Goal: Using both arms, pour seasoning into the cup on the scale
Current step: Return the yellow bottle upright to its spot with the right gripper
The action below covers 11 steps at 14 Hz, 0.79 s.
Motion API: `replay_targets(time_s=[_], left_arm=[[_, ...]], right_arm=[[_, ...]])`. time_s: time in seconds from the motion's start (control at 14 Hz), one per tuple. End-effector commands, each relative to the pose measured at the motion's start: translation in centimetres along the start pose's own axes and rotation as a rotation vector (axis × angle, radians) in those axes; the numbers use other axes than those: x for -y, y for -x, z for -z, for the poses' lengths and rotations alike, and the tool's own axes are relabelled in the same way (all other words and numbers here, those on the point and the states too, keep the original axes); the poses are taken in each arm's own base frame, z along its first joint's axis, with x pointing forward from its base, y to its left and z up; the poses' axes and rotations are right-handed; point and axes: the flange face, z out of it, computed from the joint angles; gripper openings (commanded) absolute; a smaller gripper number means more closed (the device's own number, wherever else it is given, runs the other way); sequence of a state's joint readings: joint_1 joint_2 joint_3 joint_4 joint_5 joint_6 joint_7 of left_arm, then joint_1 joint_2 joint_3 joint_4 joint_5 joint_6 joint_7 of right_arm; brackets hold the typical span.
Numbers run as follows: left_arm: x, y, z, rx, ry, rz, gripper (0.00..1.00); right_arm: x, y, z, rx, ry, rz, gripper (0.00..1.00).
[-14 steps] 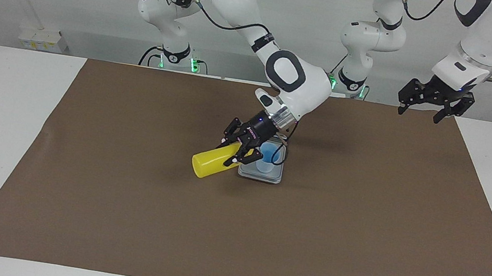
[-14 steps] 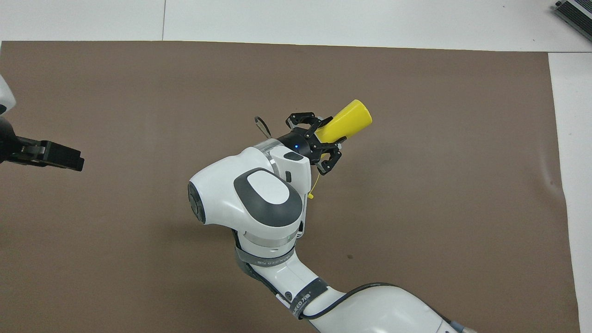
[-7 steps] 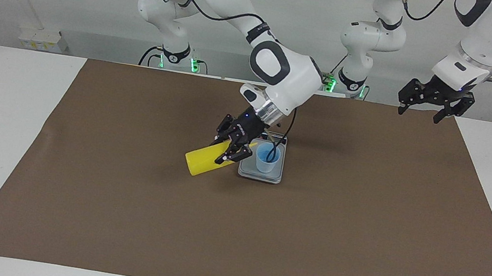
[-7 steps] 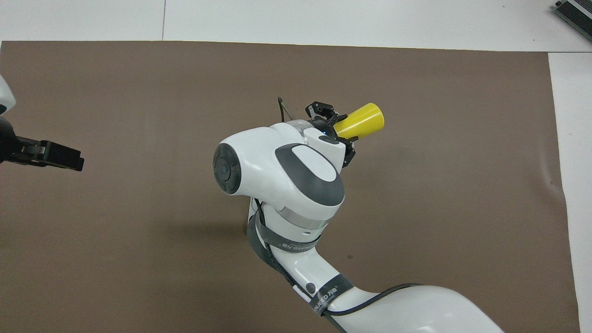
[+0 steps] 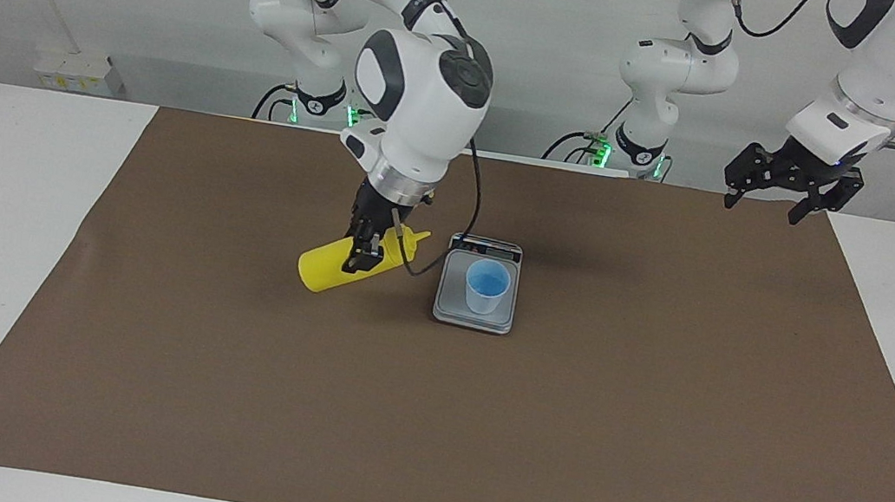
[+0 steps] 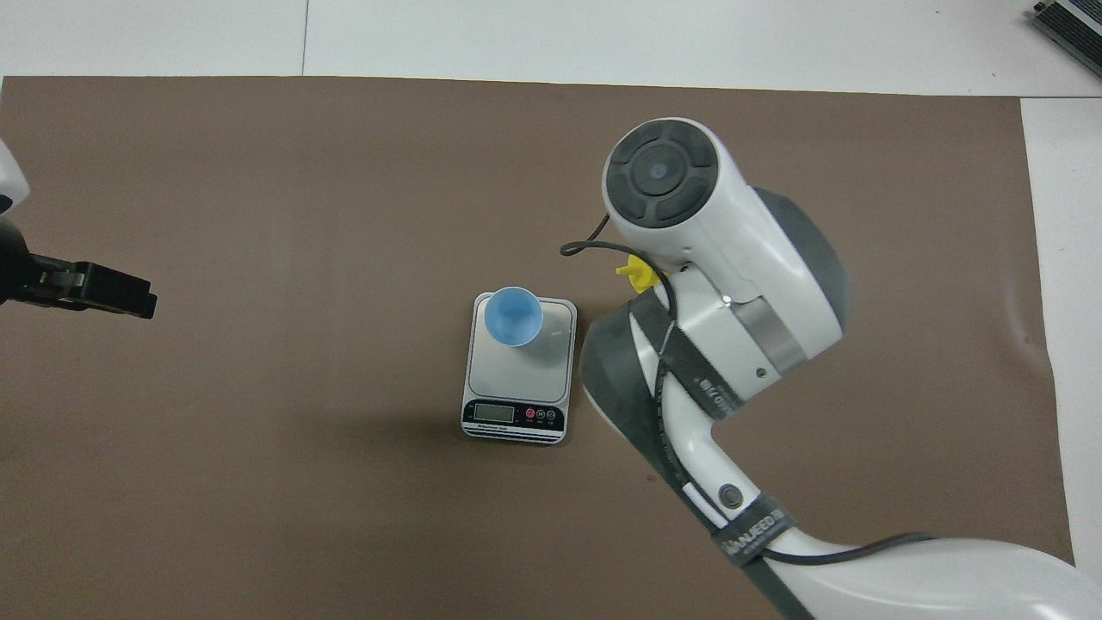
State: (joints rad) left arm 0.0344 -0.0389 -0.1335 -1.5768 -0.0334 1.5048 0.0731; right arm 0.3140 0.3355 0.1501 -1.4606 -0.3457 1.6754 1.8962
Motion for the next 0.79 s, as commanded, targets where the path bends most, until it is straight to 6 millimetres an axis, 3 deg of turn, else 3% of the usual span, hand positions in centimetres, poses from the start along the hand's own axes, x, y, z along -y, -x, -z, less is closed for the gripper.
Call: replay_targets(time_s=[0.0,0.43,0.71], left_arm=[[0.3,0.3,0.2,0.006,-0.009,-0.007,1.0],[0.3,0.3,0.2,0.006,-0.009,-0.007,1.0],[0.3,0.3,0.2,0.006,-0.009,-0.007,1.0]], right_arm=[[-1.9,-3.4,-0.6,0.169,0.048,0.03,0.0],[-3.7,-7.5,-6.2,0.475,0.13,-0.05,0.0],[-5.7,-13.1,-11.1,0.644,0.102,-0.07,0.0]])
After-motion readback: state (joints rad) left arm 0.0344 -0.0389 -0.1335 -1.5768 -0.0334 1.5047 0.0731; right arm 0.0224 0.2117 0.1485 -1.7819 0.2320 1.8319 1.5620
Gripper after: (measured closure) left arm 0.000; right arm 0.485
